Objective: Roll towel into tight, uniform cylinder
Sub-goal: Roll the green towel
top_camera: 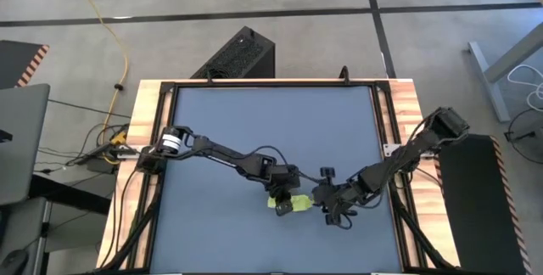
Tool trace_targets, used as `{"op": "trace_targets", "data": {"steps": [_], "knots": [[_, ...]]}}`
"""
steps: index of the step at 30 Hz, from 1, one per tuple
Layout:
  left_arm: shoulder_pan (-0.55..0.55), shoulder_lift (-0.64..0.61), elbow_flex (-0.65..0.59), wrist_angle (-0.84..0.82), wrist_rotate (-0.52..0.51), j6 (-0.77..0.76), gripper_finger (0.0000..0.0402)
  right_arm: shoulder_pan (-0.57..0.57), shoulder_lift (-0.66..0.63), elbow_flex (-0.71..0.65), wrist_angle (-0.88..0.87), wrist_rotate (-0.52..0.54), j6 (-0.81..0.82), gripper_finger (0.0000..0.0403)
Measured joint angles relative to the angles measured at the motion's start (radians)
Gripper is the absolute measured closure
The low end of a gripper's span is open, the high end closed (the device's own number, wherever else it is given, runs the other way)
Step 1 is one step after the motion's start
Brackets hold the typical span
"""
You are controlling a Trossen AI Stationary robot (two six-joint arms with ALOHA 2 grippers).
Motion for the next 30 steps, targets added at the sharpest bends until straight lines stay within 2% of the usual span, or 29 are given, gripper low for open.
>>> {"op": "trace_targets", "data": {"steps": [3, 6, 11, 13, 17, 20, 22, 27, 30], "knots": [[0.013, -0.017, -0.002, -0.040, 0.008, -0.034, 0.0389, 0.007, -0.072, -0.001, -0.090, 0.001, 0.056, 0.0189], [0.016, -0.064, -0.002, -0.122, -0.061, -0.059, 0.0390, 0.028, -0.142, -0.011, -0.163, 0.028, 0.117, 0.0189], [-0.045, -0.194, -0.003, -0.312, -0.343, -0.140, 0.0392, 0.105, -0.243, -0.011, -0.256, 0.150, 0.227, 0.0189], [-0.081, -0.250, -0.003, -0.404, -0.445, -0.217, 0.0393, 0.143, -0.276, -0.011, -0.268, 0.202, 0.259, 0.0189], [-0.153, -0.355, -0.074, -0.536, -0.629, -0.514, 0.0393, 0.211, -0.316, -0.011, -0.262, 0.311, 0.314, 0.0189], [-0.229, -0.444, -0.153, -0.645, -0.757, -0.825, 0.0392, 0.244, -0.329, -0.011, -0.261, 0.377, 0.350, 0.0189], [-0.299, -0.504, -0.223, -0.720, -0.804, -1.045, 0.0392, 0.258, -0.330, -0.011, -0.258, 0.407, 0.360, 0.0189], [-0.475, -0.604, -0.417, -0.756, -0.852, -1.529, 0.0391, 0.255, -0.316, -0.011, -0.252, 0.425, 0.359, 0.0189], [-0.529, -0.609, -0.501, -0.711, -0.748, -1.557, 0.0391, 0.234, -0.305, -0.011, -0.234, 0.427, 0.348, 0.0189]]}}
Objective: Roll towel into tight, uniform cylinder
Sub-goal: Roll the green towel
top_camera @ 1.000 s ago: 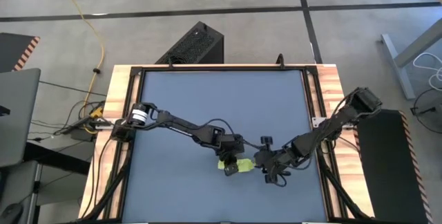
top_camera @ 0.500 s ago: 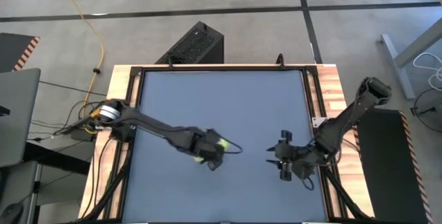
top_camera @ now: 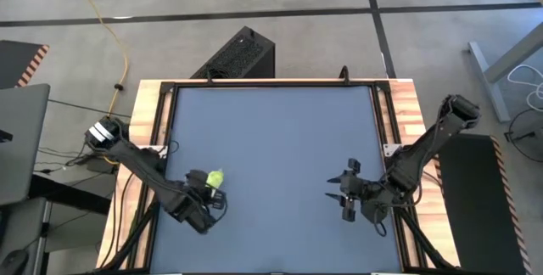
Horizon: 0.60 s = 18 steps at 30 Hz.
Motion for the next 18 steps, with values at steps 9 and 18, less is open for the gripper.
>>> {"op": "trace_targets", "data": {"steps": [9, 18], "knots": [[-0.005, 0.039, -0.089, 0.066, 0.035, -0.006, 0.0390, -0.073, 0.001, 0.000, 0.123, -0.020, -0.094, 0.0189], [0.080, 0.040, -0.120, 0.127, 0.023, -0.024, 0.0329, -0.090, 0.001, 0.000, 0.145, -0.064, -0.095, 0.0189]]}}
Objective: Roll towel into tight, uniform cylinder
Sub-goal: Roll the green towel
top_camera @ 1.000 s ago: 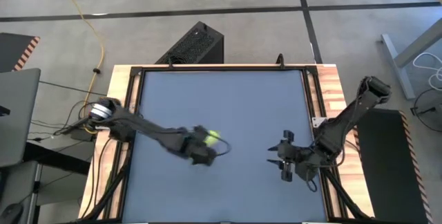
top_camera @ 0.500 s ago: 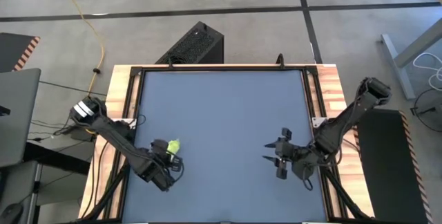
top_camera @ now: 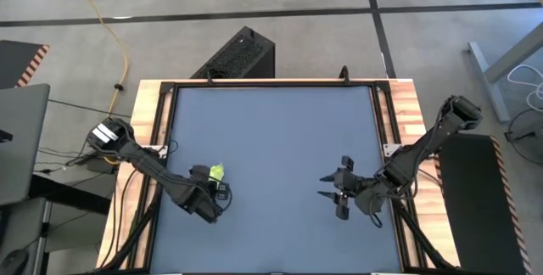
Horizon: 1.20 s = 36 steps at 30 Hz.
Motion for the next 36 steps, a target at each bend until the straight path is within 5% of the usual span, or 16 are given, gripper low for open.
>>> {"op": "trace_targets", "data": {"steps": [9, 15, 24, 29, 36], "knots": [[0.028, -0.005, 0.007, -0.018, 0.097, 0.087, 0.0206, 0.000, 0.000, 0.000, 0.008, -0.001, 0.000, 0.0189], [0.036, -0.072, 0.010, -0.074, 0.110, 0.124, 0.0176, 0.000, 0.000, 0.000, 0.005, -0.002, -0.006, 0.0189], [0.076, -0.266, 0.010, -0.089, 0.068, 0.280, 0.0176, 0.000, 0.000, 0.000, -0.012, -0.017, -0.009, 0.0189], [0.149, -0.297, 0.010, 0.114, 0.042, 0.540, 0.0186, 0.000, 0.000, 0.000, -0.014, -0.029, -0.011, 0.0189], [0.351, -0.178, 0.010, 0.290, 0.251, 0.861, 0.0303, 0.000, 0.000, 0.000, -0.017, -0.029, -0.009, 0.0189]]}}
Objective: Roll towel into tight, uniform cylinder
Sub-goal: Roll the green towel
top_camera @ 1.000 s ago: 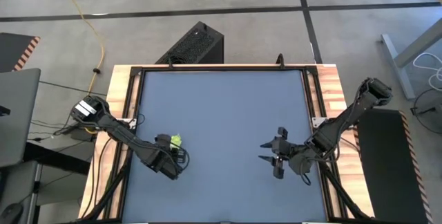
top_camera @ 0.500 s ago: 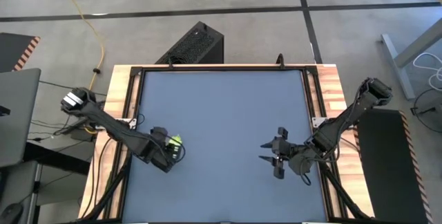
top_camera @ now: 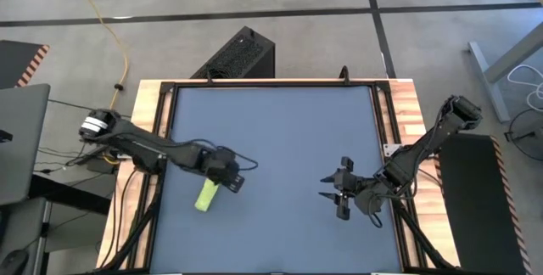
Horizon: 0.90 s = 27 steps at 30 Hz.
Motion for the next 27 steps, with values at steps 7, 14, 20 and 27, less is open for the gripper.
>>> {"op": "trace_targets", "data": {"steps": [7, 14, 20, 27], "knots": [[0.085, 0.065, 0.000, -0.016, 0.152, 0.133, 0.0394, 0.000, 0.000, 0.000, -0.001, 0.000, 0.031, 0.0189], [0.147, 0.065, 0.000, -0.164, 0.135, 0.147, 0.0401, 0.001, 0.000, 0.000, -0.001, 0.000, 0.035, 0.0189], [0.192, 0.064, 0.000, -0.251, 0.137, 0.183, 0.0401, 0.001, 0.000, 0.000, -0.001, 0.000, 0.036, 0.0189], [0.213, 0.023, 0.000, -0.224, 0.128, 0.190, 0.0401, 0.001, 0.000, 0.000, -0.002, 0.000, 0.035, 0.0189]]}}
